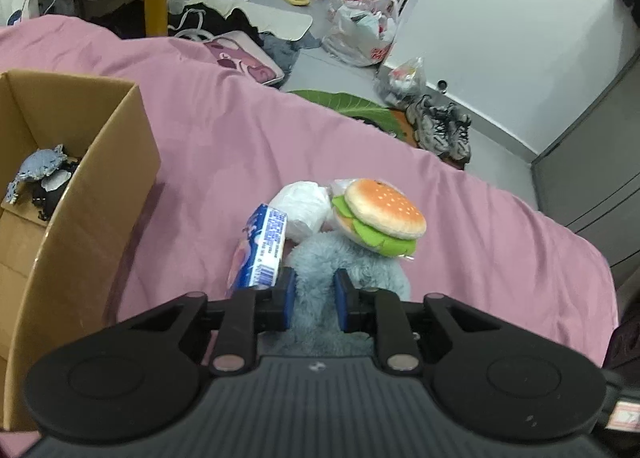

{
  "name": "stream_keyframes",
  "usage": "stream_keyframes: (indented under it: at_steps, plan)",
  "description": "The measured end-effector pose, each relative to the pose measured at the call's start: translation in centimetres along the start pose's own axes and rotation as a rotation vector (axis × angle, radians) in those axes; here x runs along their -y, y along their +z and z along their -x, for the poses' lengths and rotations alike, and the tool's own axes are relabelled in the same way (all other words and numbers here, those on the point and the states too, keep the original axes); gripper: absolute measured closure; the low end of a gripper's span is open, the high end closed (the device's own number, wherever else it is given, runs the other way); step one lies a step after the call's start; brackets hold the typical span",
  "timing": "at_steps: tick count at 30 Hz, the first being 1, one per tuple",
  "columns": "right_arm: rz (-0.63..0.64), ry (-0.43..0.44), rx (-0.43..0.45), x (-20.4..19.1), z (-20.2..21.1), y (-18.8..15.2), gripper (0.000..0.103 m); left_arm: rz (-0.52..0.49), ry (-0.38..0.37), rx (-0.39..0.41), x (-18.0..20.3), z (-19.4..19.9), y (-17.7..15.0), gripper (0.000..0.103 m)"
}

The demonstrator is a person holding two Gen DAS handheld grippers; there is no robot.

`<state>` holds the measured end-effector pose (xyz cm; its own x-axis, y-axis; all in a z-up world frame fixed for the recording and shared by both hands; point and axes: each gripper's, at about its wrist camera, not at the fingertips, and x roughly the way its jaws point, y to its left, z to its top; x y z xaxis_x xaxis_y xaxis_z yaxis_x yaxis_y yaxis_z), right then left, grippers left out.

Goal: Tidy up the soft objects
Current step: 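Grasp the grey fluffy plush with the right tool while the left tool also grips it, then lift the grey plush and carry it over the cardboard box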

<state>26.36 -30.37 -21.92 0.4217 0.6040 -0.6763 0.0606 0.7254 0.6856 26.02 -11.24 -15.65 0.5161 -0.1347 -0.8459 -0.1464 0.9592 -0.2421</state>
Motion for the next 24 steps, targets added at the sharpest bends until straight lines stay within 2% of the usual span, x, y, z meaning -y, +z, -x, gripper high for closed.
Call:
stream_keyframes:
  at_steps: [7, 16, 24]
  plan:
    - [0.052, -0.037, 0.029, -0.9, 2.4, -1.2, 0.085, -0.017, -0.021, -0.001, 0.8, 1.9, -1.3, 0.088]
    - [0.073, -0.067, 0.023, -1.7, 4.6, -2.8, 0.085, -0.039, -0.047, -0.021, 1.3, 4.3, -3.4, 0.088]
    - [0.108, -0.058, 0.084, -3.9, 6.8, -3.9, 0.085, -0.066, -0.078, 0.021, 1.4, 7.2, -3.5, 0.088]
